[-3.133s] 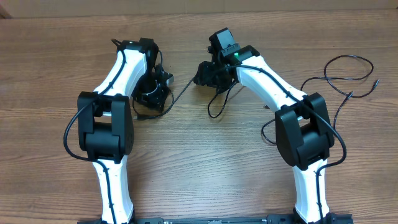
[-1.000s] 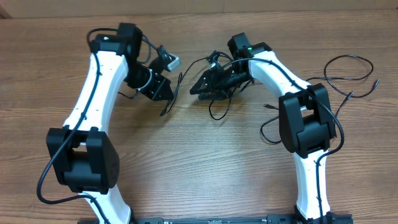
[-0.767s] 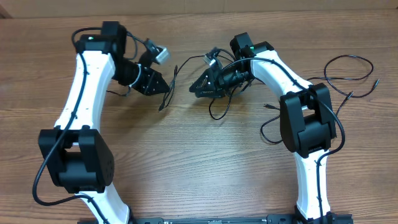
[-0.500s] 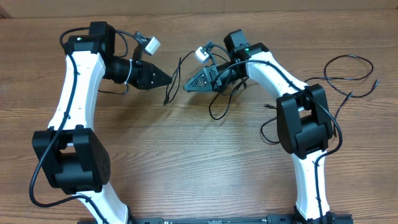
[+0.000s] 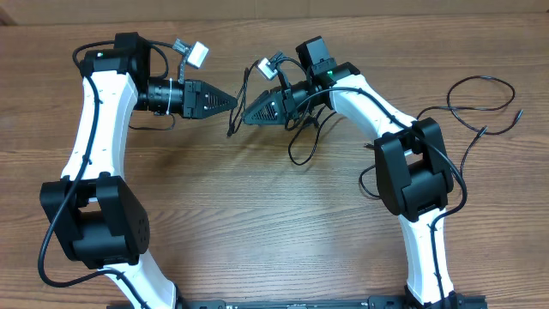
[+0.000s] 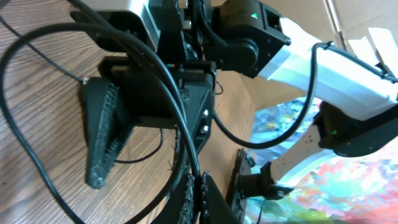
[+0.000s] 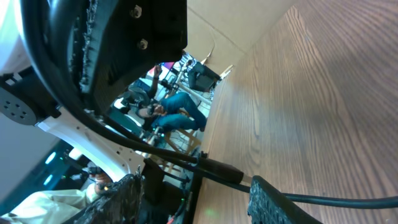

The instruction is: Untangle cables

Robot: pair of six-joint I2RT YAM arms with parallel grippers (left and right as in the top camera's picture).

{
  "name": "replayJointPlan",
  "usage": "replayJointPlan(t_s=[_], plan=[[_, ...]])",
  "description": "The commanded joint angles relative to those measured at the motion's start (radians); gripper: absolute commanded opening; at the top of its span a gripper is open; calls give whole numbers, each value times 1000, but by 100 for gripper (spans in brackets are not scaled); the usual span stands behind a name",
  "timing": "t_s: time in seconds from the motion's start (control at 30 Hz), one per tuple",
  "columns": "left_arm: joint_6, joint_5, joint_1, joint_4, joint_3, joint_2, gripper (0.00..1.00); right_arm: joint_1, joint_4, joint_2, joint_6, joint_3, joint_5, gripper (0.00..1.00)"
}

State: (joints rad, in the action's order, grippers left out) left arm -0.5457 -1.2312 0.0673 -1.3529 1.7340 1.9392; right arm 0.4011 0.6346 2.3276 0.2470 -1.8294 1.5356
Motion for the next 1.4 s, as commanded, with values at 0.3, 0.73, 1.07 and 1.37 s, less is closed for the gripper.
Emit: replayJointPlan(t_s=[0.3, 0.73, 1.07, 1.37], plan=[[115, -177, -2, -4, 2, -15, 4, 5, -245, -5, -171, -25, 34, 55], [290, -289, 26, 81, 2, -15, 4, -31, -347, -9, -304, -25, 34, 55], [317, -286, 32, 83, 2, -15, 4, -60, -257, -55, -234, -25, 34, 56], [352, -280, 32, 86, 2, -15, 5, -16, -320, -80, -220, -25, 34, 57]])
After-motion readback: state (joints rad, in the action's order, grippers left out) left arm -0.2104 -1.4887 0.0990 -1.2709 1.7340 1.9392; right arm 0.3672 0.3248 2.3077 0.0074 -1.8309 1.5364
